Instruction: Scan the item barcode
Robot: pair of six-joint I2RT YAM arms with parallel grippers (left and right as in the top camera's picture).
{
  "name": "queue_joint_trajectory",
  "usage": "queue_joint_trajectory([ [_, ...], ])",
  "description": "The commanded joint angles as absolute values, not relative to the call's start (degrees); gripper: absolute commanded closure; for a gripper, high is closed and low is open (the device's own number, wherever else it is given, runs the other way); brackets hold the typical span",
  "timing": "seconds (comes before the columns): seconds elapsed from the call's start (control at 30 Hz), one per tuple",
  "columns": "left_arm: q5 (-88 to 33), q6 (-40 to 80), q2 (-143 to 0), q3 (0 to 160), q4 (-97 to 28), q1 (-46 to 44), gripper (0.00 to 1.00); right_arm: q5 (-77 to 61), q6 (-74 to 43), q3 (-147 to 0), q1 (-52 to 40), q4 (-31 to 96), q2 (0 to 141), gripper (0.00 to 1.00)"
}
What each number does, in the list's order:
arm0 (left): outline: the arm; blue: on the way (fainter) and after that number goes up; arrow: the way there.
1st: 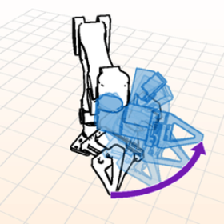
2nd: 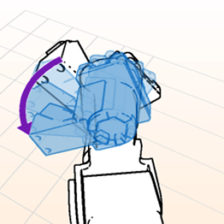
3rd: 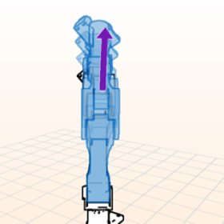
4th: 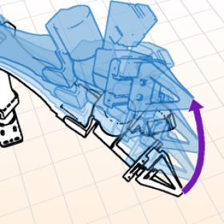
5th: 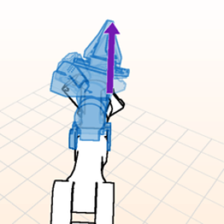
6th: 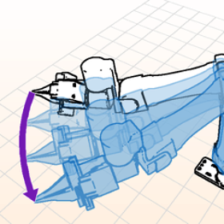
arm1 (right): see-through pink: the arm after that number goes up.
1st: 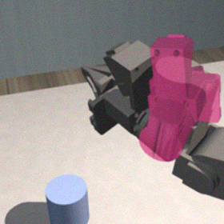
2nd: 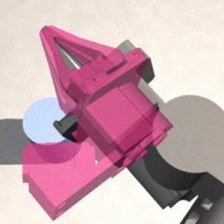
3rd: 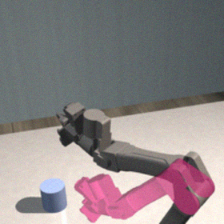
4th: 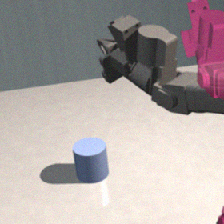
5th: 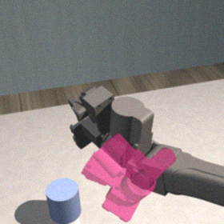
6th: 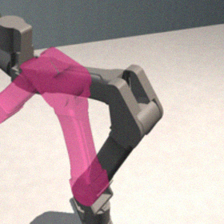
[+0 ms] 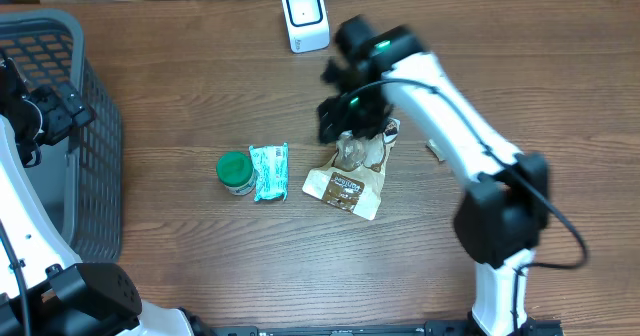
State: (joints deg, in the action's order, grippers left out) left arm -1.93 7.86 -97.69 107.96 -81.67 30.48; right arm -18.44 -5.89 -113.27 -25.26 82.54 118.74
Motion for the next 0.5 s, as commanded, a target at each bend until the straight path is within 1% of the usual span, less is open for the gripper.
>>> queue_joint_trajectory([
  [0.0,-1.3,7.0,-98.3,107.8,-81.6,30.8,0.0,-12.7,-10.9,-114.4,-18.8,84.8,116.2,0.3],
  [0.17,-1.3,7.0,-98.3,107.8,-81.6,30.8,0.0,-13.0,-11.1,-108.8,-13.6,84.2,116.2,0.3],
  [0.23,-1.3,7.0,-98.3,107.8,-81.6,30.8,0.0,-13.2,-12.5,-104.8,-13.0,82.3,116.2,0.27],
  [0.3,-1.3,7.0,-98.3,107.8,-81.6,30.8,0.0,-14.1,-12.7,-100.1,-12.9,79.2,116.2,0.25],
  [0.47,-1.3,7.0,-98.3,107.8,-81.6,30.8,0.0,-20.6,-12.7,-89.4,-12.9,69.3,116.2,0.26],
])
